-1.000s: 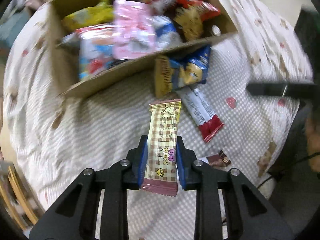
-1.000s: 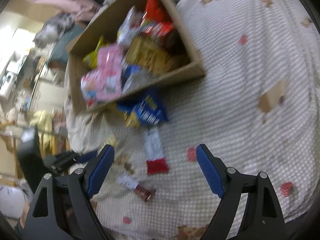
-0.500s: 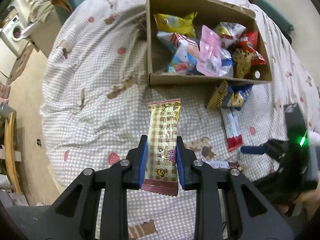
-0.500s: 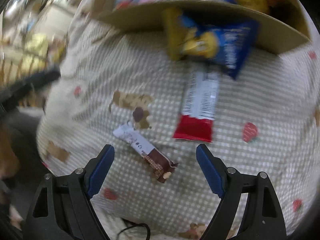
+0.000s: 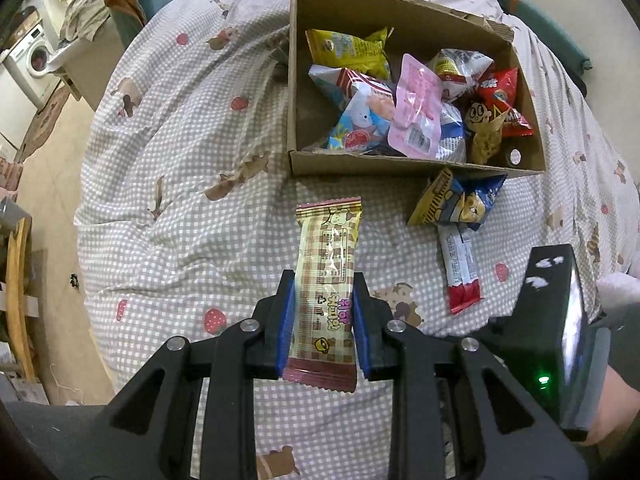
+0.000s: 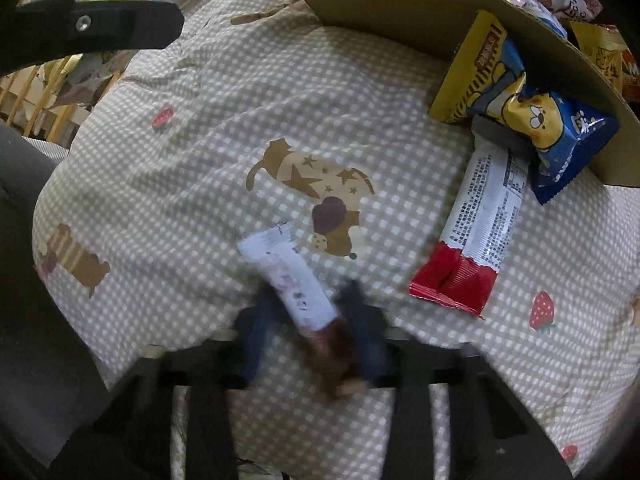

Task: Organize snacks
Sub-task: 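Grasp the brown-white chocolate bar with the right tool while the left tool holds the wafer bar, then carry both bars over the box and open both tools to drop them inside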

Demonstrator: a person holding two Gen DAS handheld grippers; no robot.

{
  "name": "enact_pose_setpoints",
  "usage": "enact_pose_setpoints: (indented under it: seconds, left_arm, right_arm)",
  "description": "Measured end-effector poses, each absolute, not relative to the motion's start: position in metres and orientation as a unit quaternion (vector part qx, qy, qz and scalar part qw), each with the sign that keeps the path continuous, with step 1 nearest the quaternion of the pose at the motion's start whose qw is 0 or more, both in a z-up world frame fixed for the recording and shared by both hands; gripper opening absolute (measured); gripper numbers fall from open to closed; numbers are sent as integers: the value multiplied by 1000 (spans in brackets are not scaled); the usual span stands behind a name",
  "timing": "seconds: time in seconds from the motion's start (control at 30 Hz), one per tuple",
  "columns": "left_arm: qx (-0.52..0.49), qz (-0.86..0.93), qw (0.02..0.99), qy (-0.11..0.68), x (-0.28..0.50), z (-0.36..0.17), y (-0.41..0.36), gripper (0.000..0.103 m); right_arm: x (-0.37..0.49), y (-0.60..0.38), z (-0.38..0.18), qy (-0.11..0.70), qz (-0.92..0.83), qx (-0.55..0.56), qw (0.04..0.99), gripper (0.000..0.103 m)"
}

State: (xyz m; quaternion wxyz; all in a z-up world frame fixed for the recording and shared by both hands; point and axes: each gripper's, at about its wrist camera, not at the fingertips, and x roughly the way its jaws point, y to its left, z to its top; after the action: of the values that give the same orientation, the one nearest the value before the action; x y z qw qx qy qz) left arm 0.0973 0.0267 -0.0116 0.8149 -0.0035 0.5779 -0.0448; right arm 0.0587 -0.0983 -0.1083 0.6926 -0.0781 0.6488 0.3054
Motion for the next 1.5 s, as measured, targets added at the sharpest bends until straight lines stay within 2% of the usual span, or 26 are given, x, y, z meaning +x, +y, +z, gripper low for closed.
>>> enact_pose_setpoints:
  seconds: [0.33, 0.77, 1.23, 1.5]
  left_arm:
    - [-18, -4, 831, 556, 100, -7, 44, 22]
    - [-10, 6, 848, 530, 90, 5, 47, 22]
    - [-30, 3, 875, 483, 90, 37, 46, 22]
    - [-40, -3, 883, 468, 113, 58, 44, 22]
  right_arm:
    - [77, -145, -68, 595, 311, 49, 740, 17]
    - [88, -171, -30, 550, 291, 115, 774, 17]
    - [100, -243, 15, 476, 218, 221, 823, 17]
    - [122, -275, 44, 429, 177, 244, 852, 17]
